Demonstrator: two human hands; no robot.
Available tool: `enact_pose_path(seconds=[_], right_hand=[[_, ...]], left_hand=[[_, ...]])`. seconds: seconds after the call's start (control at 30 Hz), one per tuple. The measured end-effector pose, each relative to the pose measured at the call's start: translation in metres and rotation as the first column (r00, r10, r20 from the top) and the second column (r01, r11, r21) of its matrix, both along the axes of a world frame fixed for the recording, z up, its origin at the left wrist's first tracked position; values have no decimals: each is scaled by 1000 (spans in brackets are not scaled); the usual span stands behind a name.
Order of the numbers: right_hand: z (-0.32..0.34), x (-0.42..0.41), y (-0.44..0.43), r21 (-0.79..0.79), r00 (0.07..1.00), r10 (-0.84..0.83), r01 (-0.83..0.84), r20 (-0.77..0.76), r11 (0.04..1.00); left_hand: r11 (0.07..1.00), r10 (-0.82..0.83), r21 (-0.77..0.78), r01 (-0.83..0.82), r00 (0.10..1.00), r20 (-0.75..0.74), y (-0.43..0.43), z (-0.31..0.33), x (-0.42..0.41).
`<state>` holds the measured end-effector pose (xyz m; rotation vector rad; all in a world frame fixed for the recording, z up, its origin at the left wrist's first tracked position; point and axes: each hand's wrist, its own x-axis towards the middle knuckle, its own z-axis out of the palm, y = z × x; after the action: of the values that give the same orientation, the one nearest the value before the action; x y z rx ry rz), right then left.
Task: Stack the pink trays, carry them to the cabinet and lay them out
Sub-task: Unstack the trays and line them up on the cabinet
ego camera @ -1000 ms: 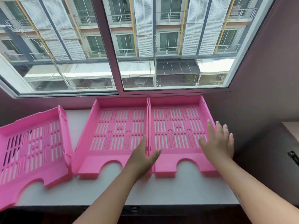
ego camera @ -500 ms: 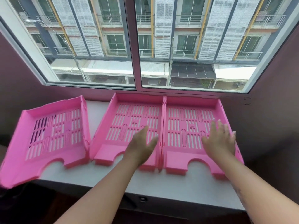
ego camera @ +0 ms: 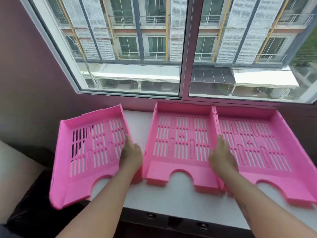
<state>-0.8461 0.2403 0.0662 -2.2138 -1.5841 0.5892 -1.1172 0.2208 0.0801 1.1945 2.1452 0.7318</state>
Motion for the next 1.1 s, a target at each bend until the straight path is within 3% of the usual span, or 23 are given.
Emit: enact_pose_path(seconds=[0.2,0.43,0.6,0.9,1.1], right_hand=[[-8,-2,2,30,996,-76,74,39,997],[-3,-7,1,24,994,-108,108,10,994],[-2,-6,2,26,992,-124,125,-12,992],[-7,-2,3,45,995,-98,97,11,994],[-7,-1,3,57,997,-71,72,-16,996]], left_hand=[[993,-121,27,118,972,201,4,2,-7],[990,-144,54,133,924,354,16,-12,-22],[973,-230,75,217,920,319,9,-8,-14],[964,-267,102,247,883,386,9,-7,-10],[979,-203,113,172,897,393,15,-6,1]])
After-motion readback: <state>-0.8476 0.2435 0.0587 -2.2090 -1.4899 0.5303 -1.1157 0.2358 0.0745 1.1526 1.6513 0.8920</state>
